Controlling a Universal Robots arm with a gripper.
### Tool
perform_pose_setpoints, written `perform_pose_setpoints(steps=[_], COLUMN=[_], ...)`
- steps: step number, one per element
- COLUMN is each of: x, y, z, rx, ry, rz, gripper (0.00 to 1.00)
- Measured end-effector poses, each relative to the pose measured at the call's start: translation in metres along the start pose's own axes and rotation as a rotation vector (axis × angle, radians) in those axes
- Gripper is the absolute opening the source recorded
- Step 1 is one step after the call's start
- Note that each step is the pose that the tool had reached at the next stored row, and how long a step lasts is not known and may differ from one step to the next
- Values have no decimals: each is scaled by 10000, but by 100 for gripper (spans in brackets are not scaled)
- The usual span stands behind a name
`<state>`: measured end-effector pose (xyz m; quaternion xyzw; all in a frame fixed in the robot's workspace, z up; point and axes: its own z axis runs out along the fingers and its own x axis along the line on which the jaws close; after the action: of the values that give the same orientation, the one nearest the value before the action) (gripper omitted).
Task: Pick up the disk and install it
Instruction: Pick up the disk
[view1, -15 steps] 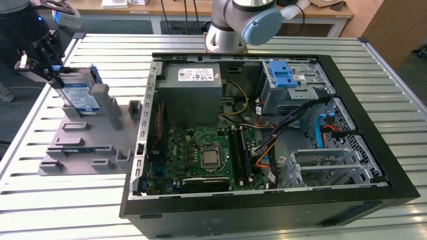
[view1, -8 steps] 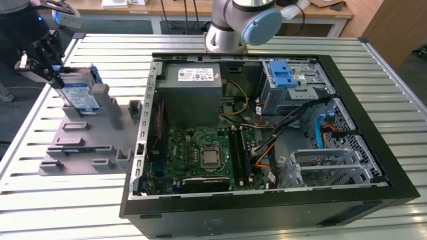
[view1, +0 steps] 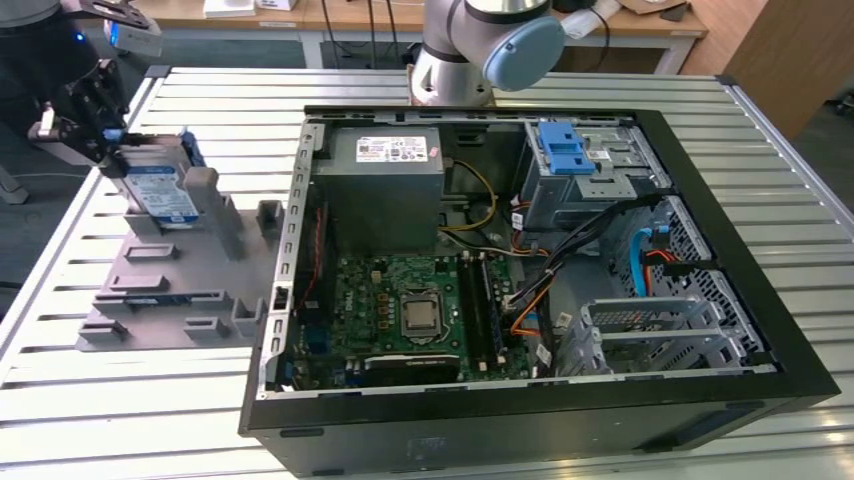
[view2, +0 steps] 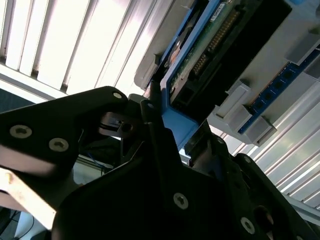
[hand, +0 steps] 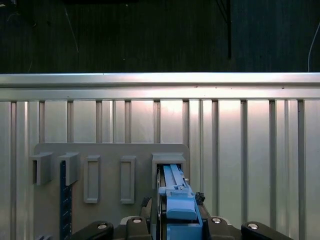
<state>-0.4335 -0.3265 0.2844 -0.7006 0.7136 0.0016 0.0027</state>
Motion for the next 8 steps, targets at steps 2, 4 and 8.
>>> perform_pose_setpoints(steps=[2,4,8], x=[0,0,0], y=[0,0,0], z=[0,0,0], rx=[0,0,0], ry=[0,0,0], rz=[0,-1,-1], gripper=[43,37,37])
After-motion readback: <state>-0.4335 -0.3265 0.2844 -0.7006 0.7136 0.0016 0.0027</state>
